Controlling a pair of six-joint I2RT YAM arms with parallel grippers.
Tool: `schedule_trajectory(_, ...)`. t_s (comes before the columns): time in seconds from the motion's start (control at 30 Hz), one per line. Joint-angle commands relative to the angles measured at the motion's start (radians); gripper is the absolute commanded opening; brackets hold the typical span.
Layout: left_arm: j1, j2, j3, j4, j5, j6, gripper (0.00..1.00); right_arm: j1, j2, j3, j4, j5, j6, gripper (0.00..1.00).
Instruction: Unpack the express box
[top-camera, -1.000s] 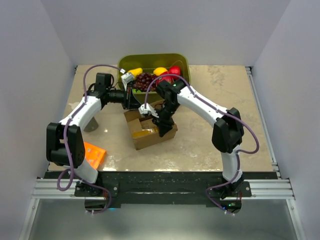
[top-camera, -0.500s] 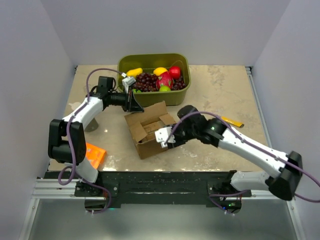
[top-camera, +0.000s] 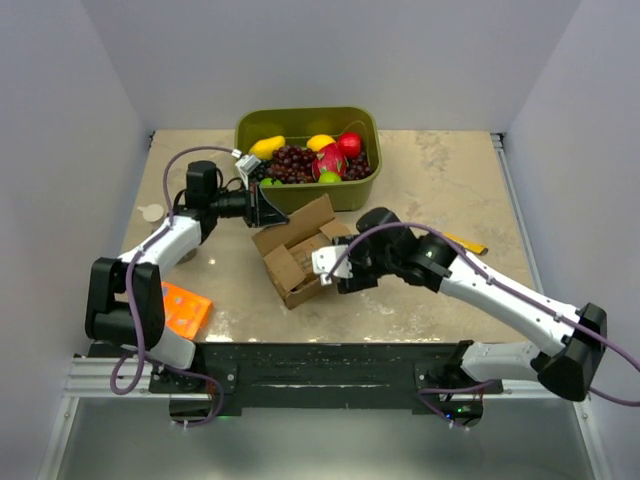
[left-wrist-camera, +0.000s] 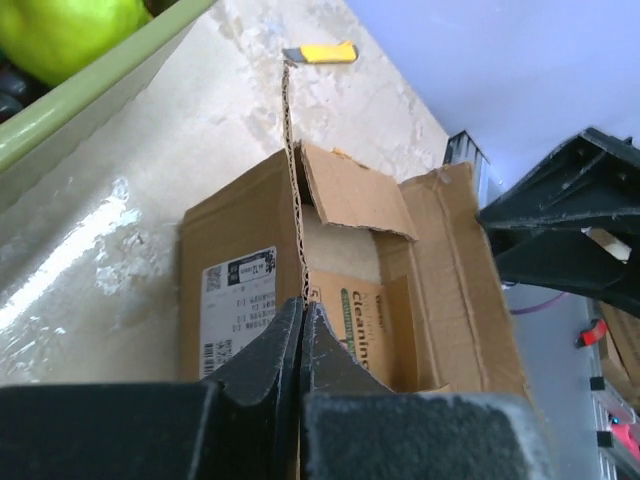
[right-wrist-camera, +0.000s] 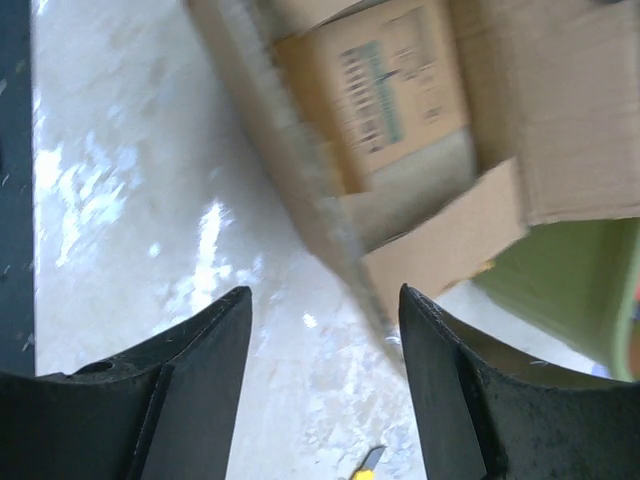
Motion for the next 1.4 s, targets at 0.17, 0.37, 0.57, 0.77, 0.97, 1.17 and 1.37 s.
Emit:
schedule_trajectory(0.17, 0.003, -0.127, -0.023, 0.23, 0.034, -0.138, 0.0, -0.009, 0.151, 0.484, 0.05, -0.066, 0.215, 0.63)
schedule_trajectory(0.37, 0.001, -0.129, -0.042, 0.242, 0.008, -0.163, 0.0, -0.008, 0.328, 0.463, 0.134, -0.149, 0.326, 0.53)
schedule_trajectory(0.57, 0.003, -0.129, -0.079, 0.268, -0.047, -0.252, 0.0, -0.006, 0.409, 0.404, 0.176, -0.117, 0.392, 0.4)
schedule_trajectory(0.77, 0.004, -0.116, -0.154, 0.36, -0.077, -0.374, 0.0, -0.006, 0.375, 0.291, 0.214, 0.084, 0.508, 0.37)
schedule_trajectory(0.97, 0.004, -0.104, -0.169, 0.354, -0.077, -0.367, 0.0, -0.044, 0.368, 0.205, 0.249, 0.181, 0.59, 0.37)
schedule_trajectory(1.17, 0.004, -0.105, -0.186, 0.348, -0.081, -0.355, 0.0, -0.182, 0.388, 0.238, 0.265, 0.231, 0.631, 0.37)
schedule_trajectory(1.37, 0.004, -0.101, -0.195, 0.348, -0.086, -0.348, 0.0, -0.222, 0.38, 0.291, 0.303, 0.32, 0.582, 0.39)
